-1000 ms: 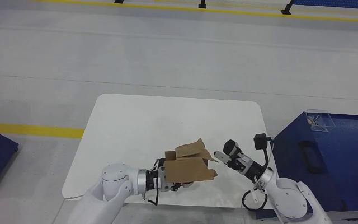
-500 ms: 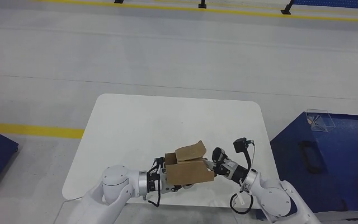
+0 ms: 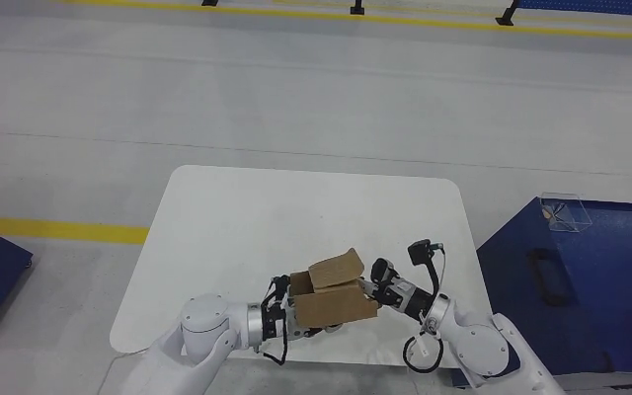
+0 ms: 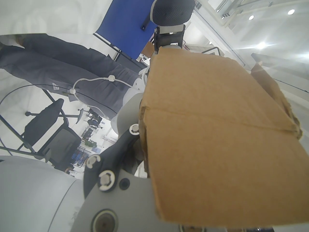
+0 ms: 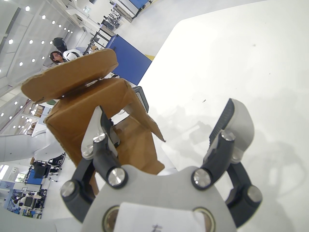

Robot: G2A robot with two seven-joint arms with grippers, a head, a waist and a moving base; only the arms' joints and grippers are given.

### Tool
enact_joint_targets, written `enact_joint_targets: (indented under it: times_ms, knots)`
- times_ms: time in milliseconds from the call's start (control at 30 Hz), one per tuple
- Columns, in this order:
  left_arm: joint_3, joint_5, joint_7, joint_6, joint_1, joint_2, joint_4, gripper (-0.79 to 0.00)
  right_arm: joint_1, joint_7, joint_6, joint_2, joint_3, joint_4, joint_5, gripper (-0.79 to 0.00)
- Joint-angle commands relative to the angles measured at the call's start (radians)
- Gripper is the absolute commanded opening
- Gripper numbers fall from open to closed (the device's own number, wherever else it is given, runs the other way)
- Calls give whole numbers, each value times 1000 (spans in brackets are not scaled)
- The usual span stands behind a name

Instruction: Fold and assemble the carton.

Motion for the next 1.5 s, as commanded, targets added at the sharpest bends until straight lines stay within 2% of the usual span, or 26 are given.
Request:
enact_joint_targets:
  times_ms: [0, 167, 400, 533, 933, 1267, 1467]
  knots:
    - [-7, 9, 28, -29, 5, 0, -3, -785, 0, 1, 1, 0, 9, -2, 5, 0]
    - [-19, 50, 115, -103, 25, 0, -17, -785, -11, -4, 13, 3, 50, -16, -3, 0]
    - [-37, 54, 169, -152, 50, -1, -28, -785, -58, 22, 8, 12, 132, -39, 26, 0]
    - [-38, 63, 176, -170, 59, -2, -38, -785, -49, 43, 27, 9, 99, -32, -4, 0]
    - [-4, 93, 166, -184, 64, -7, -45, -785, 21, -5, 72, -15, -47, 6, -99, 0]
    - [-2, 84, 176, -185, 62, -11, -32, -785, 11, -69, 76, -18, -12, 22, -107, 0]
    - [9, 87, 172, -189, 60, -15, -34, -785, 15, -193, 165, -22, 9, 27, -272, 0]
